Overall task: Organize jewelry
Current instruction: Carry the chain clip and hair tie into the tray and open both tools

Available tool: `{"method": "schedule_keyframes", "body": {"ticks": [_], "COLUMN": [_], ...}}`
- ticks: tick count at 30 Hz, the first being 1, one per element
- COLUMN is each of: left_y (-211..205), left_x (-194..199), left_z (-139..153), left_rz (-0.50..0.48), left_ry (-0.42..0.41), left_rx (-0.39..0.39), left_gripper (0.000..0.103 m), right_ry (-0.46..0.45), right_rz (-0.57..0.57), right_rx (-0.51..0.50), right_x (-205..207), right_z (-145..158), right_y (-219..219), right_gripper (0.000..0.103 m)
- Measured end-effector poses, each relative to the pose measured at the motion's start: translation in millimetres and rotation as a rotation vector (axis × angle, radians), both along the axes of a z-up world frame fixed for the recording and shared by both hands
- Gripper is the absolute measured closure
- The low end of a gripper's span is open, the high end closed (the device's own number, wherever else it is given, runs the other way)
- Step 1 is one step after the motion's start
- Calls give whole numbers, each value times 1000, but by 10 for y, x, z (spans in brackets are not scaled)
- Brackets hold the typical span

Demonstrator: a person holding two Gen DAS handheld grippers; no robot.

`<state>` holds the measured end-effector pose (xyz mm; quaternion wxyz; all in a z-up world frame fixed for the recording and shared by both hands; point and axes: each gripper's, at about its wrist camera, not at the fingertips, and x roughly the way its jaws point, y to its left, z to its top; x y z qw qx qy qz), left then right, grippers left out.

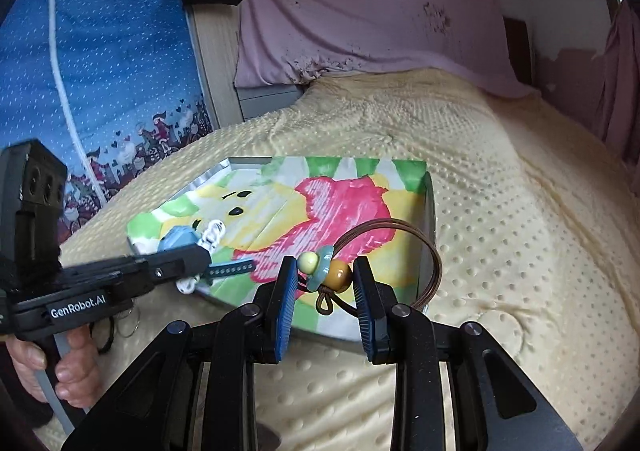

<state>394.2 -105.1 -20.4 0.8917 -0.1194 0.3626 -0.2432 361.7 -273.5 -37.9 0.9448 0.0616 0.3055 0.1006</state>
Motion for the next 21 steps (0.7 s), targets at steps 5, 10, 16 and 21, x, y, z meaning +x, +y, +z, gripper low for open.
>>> {"method": "schedule_keyframes", "body": {"ticks": [5,10,16,21], "left_y": [-51,20,80,62], "left_x": [78,172,174,157], "left_z": [-101,-193,-251,-234], "left_rz": [-3,9,32,32], "left_ry": [28,80,90,75], "left_rx": [21,-9,-11,23], "left_gripper": [97,96,96,96], "right_ry": [66,123,152,125], "right_rz": [2,2,-32,-44], "right_rx": [20,-17,17,9], "right_x": [213,310,312,233], "right_z": [-226,-391,-473,-506], "right_y": [11,89,-13,-67], "right_gripper": [78,78,76,63]}}
